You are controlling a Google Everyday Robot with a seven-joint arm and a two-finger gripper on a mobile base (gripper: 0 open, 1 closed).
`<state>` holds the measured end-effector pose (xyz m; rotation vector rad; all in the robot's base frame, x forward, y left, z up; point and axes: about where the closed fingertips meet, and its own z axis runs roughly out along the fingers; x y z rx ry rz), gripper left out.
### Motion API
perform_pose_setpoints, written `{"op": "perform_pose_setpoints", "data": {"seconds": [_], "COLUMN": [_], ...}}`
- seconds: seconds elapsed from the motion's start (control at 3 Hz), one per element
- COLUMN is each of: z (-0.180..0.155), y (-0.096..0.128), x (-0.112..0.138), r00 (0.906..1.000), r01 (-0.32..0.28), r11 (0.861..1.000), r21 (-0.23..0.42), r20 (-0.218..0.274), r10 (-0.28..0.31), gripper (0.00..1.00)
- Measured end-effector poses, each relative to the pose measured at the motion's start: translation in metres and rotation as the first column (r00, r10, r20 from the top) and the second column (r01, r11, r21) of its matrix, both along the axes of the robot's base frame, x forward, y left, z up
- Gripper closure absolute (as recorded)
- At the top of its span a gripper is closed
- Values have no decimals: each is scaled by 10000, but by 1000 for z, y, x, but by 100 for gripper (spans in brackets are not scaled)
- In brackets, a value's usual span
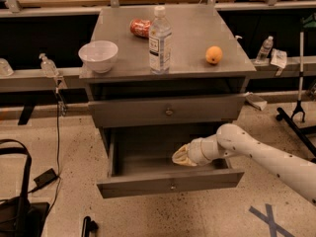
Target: Open middle drawer
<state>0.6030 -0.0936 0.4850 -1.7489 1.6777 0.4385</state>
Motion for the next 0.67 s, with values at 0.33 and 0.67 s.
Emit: {"op": "perform_pose_setpoints", "data": {"seconds": [0.33, 0.67], "z": [35, 36], "y": [-3, -1], "x": [7, 6], "r00": [9962, 9958], "r01": [62, 19], "r11": [9985, 9981], "r21": [546, 610], "r20": [859, 912], "r10": [-109, -74], "gripper": [100, 77]}}
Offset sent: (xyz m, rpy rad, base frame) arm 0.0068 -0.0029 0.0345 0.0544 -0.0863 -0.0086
